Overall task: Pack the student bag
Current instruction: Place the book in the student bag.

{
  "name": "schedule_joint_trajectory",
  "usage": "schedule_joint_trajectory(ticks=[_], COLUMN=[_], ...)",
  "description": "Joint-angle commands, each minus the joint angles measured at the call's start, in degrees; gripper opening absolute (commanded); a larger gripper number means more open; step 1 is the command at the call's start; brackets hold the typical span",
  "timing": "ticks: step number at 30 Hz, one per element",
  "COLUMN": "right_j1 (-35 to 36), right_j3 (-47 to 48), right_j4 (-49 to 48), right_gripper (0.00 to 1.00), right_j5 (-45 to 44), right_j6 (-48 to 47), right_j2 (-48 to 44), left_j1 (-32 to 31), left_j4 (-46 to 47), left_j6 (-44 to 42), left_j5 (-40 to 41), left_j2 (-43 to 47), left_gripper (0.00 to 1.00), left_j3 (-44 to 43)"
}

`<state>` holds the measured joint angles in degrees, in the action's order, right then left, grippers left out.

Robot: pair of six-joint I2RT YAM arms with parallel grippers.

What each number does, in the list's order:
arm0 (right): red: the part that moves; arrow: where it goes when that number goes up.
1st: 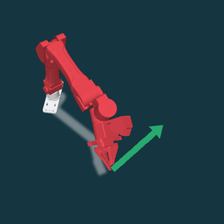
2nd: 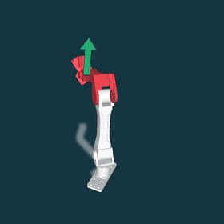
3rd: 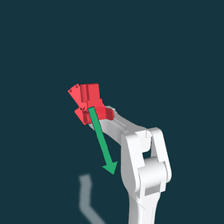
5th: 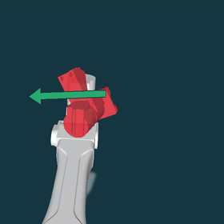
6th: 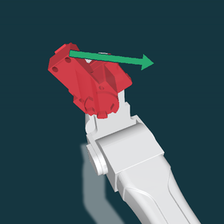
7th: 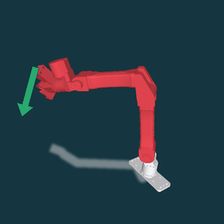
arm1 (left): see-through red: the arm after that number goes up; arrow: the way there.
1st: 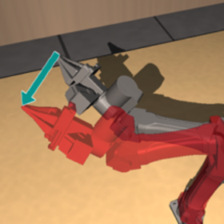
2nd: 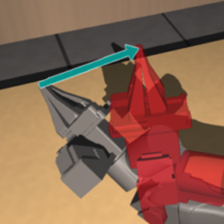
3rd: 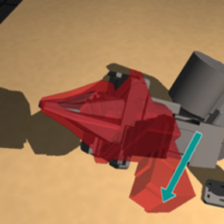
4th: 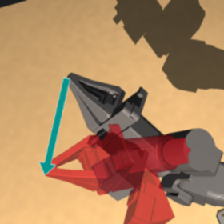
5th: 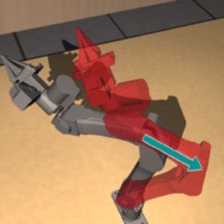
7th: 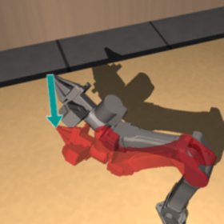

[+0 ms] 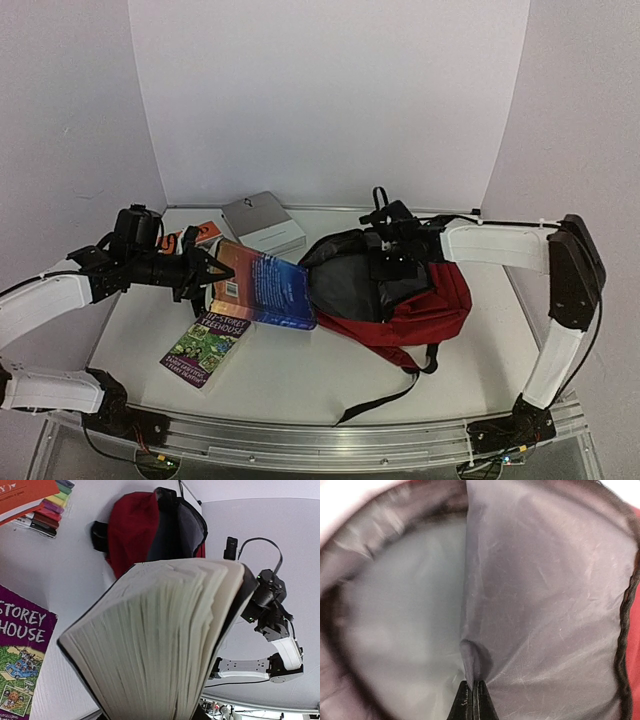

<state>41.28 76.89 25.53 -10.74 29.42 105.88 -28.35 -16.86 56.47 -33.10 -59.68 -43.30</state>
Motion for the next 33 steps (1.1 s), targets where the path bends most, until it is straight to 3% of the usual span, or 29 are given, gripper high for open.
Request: schedule_joint_trajectory(ticks=[1, 5, 14, 26, 33], right_j1=[0.5, 0.5, 0.5, 0.5, 0.5], right_j3=[-1.8, -5.2, -10.7, -12.0, -11.9], right_j4=[-8.2, -12.3, -17.4, -18.9, -19.8], right_gripper=[0.00, 0.00, 0.00, 0.00, 0.00], right_j5=[12.2, 15.8, 21.2, 22.1, 21.8], right_j6=[3.8, 5.6, 7.1, 7.7, 8.6], right_j2=[-8.6, -13.4, -18.5, -19.3, -20.6], left_j1=[-3.9, -7.1, -7.5, -7.5, -7.4], left_j4=[13.1, 15.9, 23.2, 25.4, 28.4], left_j6=[1.4, 1.5, 0.6, 0.4, 3.1], left_j5=[-2.4, -0.9, 2.4, 4.4, 3.0], left_j2=[0.1, -4.6, -11.2, -13.8, -20.3], left_gripper=[0.00, 0.00, 0.00, 0.00, 0.00], left_j3=[-8.4, -10.0, -11.5, -17.1, -16.4])
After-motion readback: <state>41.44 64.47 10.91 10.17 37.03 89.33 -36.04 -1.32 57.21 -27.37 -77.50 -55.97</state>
